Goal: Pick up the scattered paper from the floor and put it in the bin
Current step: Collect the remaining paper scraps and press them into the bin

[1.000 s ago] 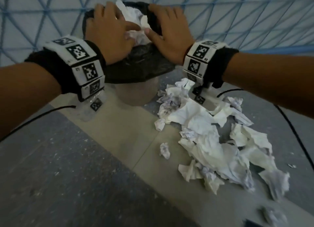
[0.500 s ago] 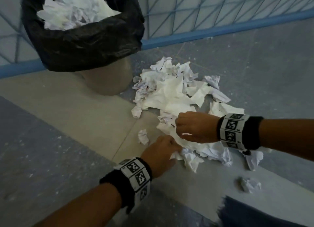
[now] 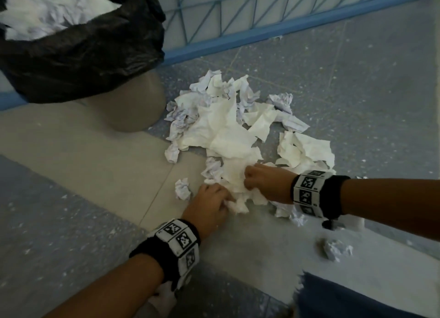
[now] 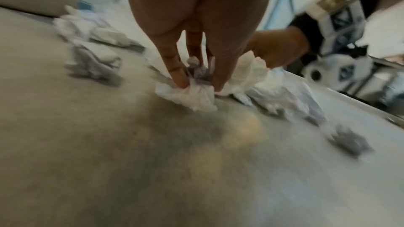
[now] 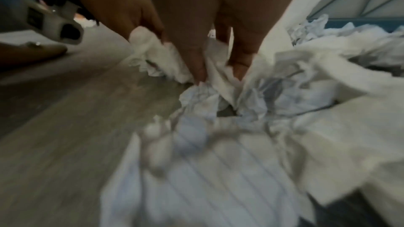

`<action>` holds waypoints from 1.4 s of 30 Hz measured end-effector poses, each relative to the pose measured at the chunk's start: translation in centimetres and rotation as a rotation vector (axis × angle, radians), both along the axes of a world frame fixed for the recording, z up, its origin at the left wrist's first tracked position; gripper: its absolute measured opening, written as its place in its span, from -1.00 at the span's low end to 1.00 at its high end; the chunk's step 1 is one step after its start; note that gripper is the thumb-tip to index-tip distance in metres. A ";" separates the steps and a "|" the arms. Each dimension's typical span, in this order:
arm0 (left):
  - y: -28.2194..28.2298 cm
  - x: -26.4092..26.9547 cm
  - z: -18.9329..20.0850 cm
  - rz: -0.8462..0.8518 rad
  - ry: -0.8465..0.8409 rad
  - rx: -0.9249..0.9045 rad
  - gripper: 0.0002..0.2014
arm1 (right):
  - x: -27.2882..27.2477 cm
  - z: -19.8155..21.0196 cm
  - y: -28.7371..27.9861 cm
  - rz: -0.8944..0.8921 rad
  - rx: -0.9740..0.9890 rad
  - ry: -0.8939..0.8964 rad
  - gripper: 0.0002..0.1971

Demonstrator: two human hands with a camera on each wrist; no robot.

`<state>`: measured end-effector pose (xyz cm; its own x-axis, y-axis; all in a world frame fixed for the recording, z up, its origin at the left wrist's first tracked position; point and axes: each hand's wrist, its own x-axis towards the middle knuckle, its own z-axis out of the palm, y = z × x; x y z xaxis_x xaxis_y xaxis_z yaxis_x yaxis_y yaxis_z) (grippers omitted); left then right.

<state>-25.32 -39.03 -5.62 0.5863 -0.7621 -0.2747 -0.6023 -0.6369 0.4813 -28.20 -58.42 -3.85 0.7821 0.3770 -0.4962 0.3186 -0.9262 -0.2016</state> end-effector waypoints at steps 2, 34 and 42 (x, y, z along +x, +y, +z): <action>0.7 1.1 1.1 0.147 0.075 -0.048 -0.77 | 1.0 0.4 0.2 -0.099 0.099 0.040 -0.67; 3.5 10.9 10.0 -0.056 0.046 0.245 -0.60 | 7.2 5.7 1.8 -0.525 0.142 -0.022 -0.56; 6.4 15.3 18.4 -0.046 -0.184 0.159 -0.76 | 13.2 13.8 5.1 -0.332 -0.014 -0.184 -0.66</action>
<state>-10.05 -32.67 12.76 0.6030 -0.7451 -0.2849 -0.7009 -0.6654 0.2568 -14.95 -53.29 9.92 0.9370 0.0819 -0.3396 0.0299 -0.9874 -0.1555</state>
